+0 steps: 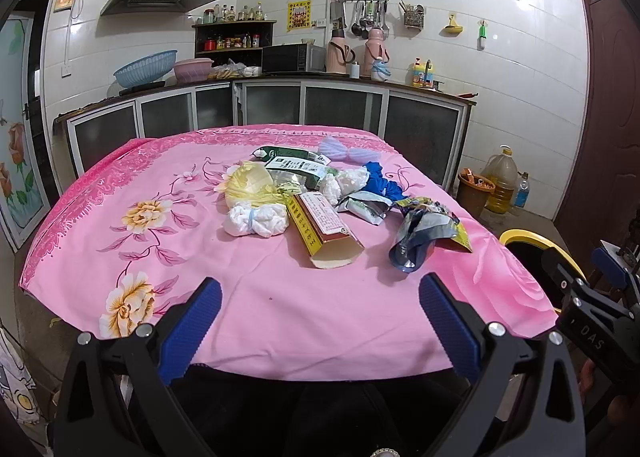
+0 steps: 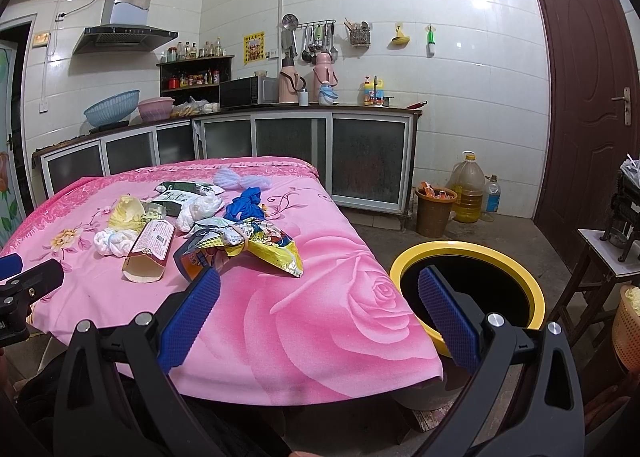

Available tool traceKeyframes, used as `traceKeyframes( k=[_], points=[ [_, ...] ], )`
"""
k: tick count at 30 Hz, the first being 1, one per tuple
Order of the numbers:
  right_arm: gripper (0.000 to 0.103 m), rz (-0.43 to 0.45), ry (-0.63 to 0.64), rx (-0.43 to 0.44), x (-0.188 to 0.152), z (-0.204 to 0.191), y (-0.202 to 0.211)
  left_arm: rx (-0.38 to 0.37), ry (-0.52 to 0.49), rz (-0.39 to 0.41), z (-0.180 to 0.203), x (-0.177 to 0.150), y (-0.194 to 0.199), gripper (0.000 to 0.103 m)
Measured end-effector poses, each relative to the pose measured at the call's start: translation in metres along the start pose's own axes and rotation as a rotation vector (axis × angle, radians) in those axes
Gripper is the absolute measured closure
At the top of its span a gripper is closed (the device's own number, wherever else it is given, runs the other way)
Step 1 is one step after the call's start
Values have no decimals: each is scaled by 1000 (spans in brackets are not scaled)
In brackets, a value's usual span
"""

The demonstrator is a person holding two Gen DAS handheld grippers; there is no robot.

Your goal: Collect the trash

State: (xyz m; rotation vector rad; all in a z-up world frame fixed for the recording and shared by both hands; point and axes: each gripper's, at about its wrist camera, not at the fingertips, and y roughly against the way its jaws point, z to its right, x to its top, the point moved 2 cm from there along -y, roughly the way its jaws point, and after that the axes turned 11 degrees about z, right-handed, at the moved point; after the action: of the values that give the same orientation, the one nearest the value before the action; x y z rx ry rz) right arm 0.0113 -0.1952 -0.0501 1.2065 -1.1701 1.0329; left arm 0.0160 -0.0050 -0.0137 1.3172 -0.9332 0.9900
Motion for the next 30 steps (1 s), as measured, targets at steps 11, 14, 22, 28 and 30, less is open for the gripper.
traceKeyframes(
  k=[11,14,22,28,30],
  points=[
    [8,6,1,-26,1,3,-5,-16,4,-9,-1,-5,0,8],
    [8,6,-16,-26,7,7,-12,3,12,-33,-3,-5,-3,8],
    [8,20,-22,64,22,17,-26,-49,15,-74,-5,-15,-10,8],
    [8,-7,-29,119,20,17,-40,-87,65,-82,-15,-17,-17,8],
    [8,-57,-21,133,16,17,-51,-76,68,-79,-22,-14,-22,8]
  ],
)
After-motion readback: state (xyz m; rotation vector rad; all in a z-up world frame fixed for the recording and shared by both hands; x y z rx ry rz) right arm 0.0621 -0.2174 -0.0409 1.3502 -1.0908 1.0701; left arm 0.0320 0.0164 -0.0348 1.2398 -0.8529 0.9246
